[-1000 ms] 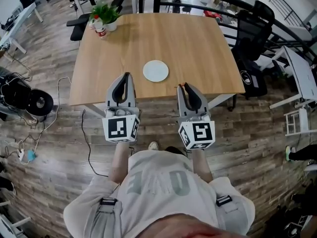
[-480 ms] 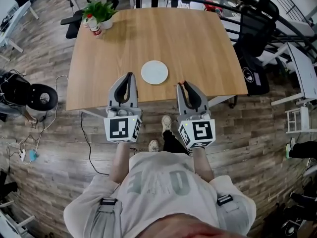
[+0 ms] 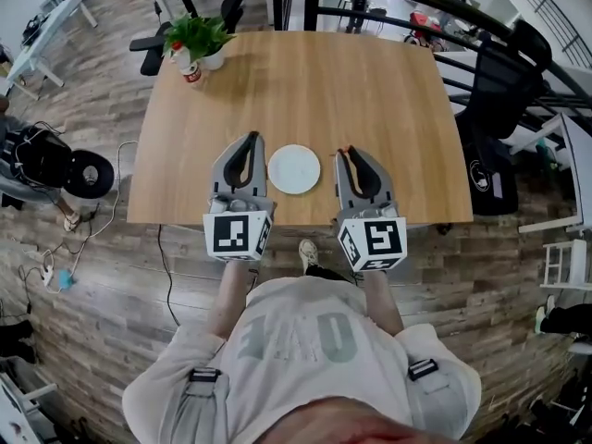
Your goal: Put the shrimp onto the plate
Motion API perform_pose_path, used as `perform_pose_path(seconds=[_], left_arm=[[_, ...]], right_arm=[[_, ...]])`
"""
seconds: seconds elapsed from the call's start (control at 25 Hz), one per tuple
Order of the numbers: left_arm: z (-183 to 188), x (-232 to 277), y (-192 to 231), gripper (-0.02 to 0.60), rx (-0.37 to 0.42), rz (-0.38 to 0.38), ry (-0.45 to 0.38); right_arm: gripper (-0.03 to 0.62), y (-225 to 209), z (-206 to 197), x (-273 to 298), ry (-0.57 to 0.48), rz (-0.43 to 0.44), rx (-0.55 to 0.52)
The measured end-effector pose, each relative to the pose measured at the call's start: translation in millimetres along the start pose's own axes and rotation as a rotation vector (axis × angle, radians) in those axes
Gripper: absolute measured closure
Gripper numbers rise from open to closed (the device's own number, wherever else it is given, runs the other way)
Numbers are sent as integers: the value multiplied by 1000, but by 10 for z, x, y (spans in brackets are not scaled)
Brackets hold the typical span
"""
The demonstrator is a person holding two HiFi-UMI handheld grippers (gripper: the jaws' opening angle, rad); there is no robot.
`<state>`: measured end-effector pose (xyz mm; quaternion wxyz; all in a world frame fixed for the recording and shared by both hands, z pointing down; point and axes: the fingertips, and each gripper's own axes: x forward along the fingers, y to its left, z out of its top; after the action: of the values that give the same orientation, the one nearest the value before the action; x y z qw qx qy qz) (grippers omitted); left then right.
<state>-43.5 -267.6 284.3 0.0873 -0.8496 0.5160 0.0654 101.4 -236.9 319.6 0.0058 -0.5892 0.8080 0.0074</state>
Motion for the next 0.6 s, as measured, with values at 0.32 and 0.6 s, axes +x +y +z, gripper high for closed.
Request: perform_pose_path(seconds=[0.32,0.6], left_arm=[[-122,563,-7,571,26,47,24],[-157,837,-73,571,39,68,19]], right_arm=[[526,-420,-16,507,-2,73,14],[526,-713,-68,711,-3,88,-9]])
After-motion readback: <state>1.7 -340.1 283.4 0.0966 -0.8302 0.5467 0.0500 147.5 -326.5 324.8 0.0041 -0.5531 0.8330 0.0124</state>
